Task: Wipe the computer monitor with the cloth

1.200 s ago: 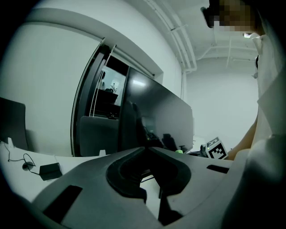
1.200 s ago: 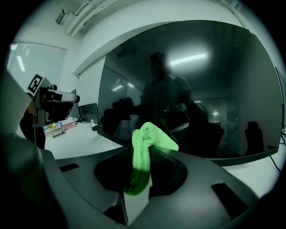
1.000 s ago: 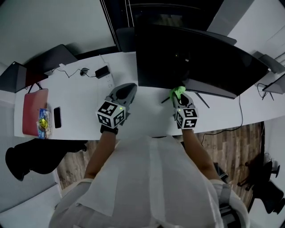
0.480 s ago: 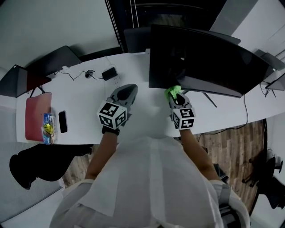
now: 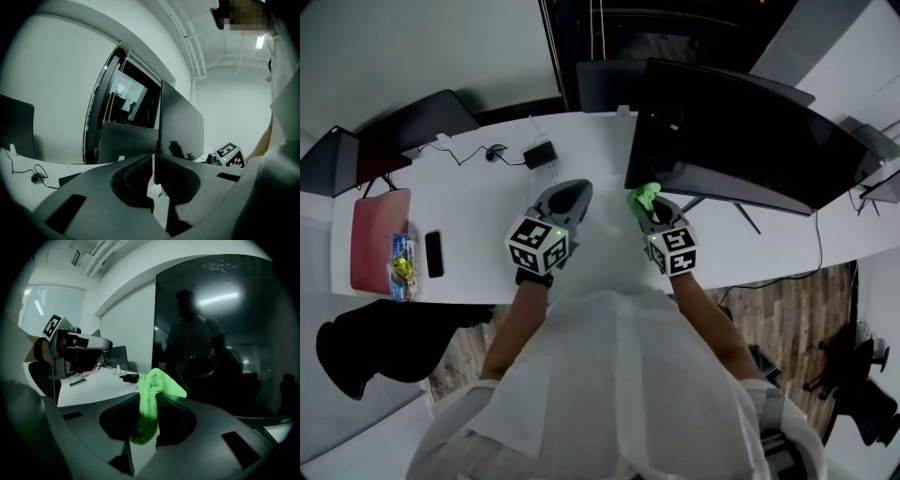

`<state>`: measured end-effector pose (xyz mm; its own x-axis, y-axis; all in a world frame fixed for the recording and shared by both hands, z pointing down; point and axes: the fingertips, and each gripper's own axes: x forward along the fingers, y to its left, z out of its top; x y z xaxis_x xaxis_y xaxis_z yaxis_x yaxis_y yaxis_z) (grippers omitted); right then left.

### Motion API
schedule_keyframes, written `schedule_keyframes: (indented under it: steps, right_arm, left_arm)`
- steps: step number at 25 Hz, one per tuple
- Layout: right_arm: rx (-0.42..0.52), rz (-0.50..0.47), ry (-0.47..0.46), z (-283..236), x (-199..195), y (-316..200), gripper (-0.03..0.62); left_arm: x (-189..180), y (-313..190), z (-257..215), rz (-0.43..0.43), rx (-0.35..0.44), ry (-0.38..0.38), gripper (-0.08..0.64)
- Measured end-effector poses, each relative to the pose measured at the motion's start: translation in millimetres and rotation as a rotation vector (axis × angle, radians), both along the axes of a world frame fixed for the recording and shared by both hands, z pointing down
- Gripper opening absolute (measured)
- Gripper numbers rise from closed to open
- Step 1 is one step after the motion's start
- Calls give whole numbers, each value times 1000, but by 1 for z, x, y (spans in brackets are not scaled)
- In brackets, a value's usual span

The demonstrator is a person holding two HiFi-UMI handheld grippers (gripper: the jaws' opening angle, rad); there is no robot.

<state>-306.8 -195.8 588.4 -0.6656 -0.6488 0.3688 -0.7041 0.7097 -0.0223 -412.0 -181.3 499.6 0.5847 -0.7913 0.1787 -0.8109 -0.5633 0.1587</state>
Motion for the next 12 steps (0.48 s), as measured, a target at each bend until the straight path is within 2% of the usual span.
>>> schedule_keyframes:
  steps: [7,12]
  right_arm:
    - [29,-121,-3,-25,-41,12,71]
    - [130,-138,-17,-86,-56,1,71]
  left_arm:
    - [-10,0,-13,-11,17,27,29]
    - [-20,1,-37,-11,76,5,29]
